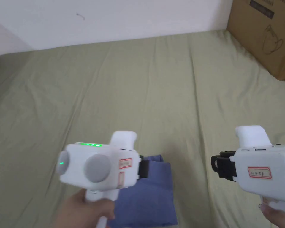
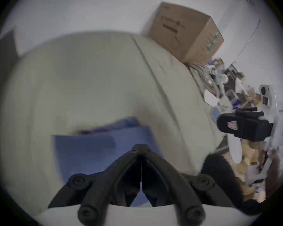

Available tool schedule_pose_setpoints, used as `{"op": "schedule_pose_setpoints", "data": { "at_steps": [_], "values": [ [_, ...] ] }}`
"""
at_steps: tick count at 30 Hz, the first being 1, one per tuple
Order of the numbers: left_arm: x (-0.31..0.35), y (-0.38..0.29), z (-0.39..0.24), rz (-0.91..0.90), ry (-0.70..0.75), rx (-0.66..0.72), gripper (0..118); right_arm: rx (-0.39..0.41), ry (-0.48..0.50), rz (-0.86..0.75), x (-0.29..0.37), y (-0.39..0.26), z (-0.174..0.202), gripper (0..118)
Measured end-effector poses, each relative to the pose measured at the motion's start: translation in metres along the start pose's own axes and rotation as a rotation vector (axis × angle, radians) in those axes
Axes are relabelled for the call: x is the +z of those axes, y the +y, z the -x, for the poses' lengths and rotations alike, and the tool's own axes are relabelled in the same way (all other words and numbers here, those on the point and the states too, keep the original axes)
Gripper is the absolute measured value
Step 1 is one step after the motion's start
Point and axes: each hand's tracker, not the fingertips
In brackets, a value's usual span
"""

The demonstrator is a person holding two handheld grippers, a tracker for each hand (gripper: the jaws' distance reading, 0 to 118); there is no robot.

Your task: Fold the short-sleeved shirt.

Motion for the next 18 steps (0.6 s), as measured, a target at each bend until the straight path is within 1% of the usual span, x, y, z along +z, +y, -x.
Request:
{"op": "schedule_pose_setpoints", "data": {
  "at_steps": [2,4,5,8,11,13,15,18],
  "values": [
    [0.022,-0.006,0.026,-0.045,0.090,0.008,0,0.009,0.075,0.026,-0.009,0.003,0.013,1],
    [0.041,-0.014,0.057,-0.068,0.135,0.074,0,0.015,0.183,0.055,-0.028,0.005,0.030,1],
    [0.047,-0.020,0.070,-0.070,0.150,0.114,0,0.020,0.197,0.078,-0.039,0.005,0.039,1],
    [0.059,-0.037,0.105,-0.061,0.199,0.236,0,0.058,0.155,0.190,-0.083,0.006,0.064,1],
    [0.061,-0.053,0.127,-0.040,0.214,0.292,0,0.069,0.178,0.278,-0.121,0.004,0.076,1],
    [0.058,-0.062,0.138,-0.033,0.213,0.314,0,0.059,0.184,0.326,-0.140,0.002,0.077,1],
    [0.054,-0.068,0.143,-0.023,0.207,0.325,0,0.060,0.146,0.349,-0.151,0.000,0.074,1],
    [0.039,-0.072,0.153,0.028,0.193,0.351,0,0.043,0.135,0.358,-0.154,-0.002,0.067,1]
  ]
}}
